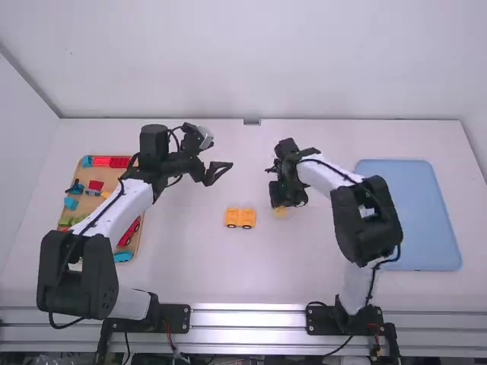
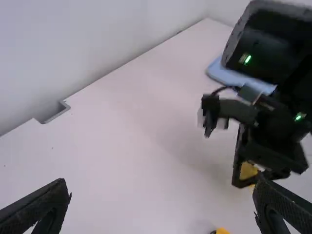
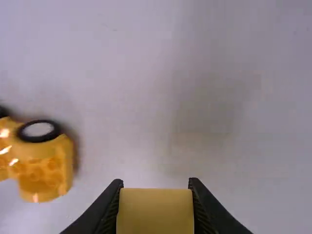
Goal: Assemble lego blocks to make yellow taxi
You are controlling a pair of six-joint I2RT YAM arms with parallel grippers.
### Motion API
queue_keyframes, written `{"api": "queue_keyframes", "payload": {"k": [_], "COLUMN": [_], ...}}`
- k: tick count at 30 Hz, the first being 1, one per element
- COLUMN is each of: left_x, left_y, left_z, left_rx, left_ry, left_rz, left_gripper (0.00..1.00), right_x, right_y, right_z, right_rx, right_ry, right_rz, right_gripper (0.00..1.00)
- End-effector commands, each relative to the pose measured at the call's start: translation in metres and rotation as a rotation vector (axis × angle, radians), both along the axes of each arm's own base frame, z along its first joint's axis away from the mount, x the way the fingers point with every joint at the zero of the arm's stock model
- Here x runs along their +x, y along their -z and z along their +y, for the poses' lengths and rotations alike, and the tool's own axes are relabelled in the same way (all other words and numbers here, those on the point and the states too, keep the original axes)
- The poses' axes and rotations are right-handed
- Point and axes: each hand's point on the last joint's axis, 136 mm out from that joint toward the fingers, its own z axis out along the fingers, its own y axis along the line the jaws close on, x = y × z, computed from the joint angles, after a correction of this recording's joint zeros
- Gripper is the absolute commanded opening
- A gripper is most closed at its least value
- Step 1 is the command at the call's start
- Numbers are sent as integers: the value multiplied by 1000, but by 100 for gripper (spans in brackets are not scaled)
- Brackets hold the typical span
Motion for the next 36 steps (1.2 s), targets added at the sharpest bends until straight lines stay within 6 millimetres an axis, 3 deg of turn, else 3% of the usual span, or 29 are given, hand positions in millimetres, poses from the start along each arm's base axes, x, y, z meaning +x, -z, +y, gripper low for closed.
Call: {"api": "queue_keyframes", "payload": {"k": [1, 5, 12, 21, 30, 36], "left_x": [-4, 0, 1, 0, -1, 0], "left_y": [-6, -4, 1, 2, 5, 6], "left_z": [-3, 1, 4, 4, 5, 6], "left_rx": [-4, 13, 28, 28, 33, 38], "left_ry": [12, -17, -39, -39, -43, -52], "left_rz": [-13, -12, 7, 12, 30, 29], "left_gripper": [99, 99, 99, 99, 99, 99], "right_x": [-7, -6, -7, -14, -12, -21], "right_y": [15, 17, 16, 18, 19, 23], "right_z": [-3, -4, -4, -6, -9, -8], "right_rx": [-22, -38, -73, -144, -162, -185], "right_ry": [167, 353, 822, 1200, 1317, 1395], "right_rz": [85, 127, 234, 306, 306, 334], "right_gripper": [0, 0, 0, 0, 0, 6]}}
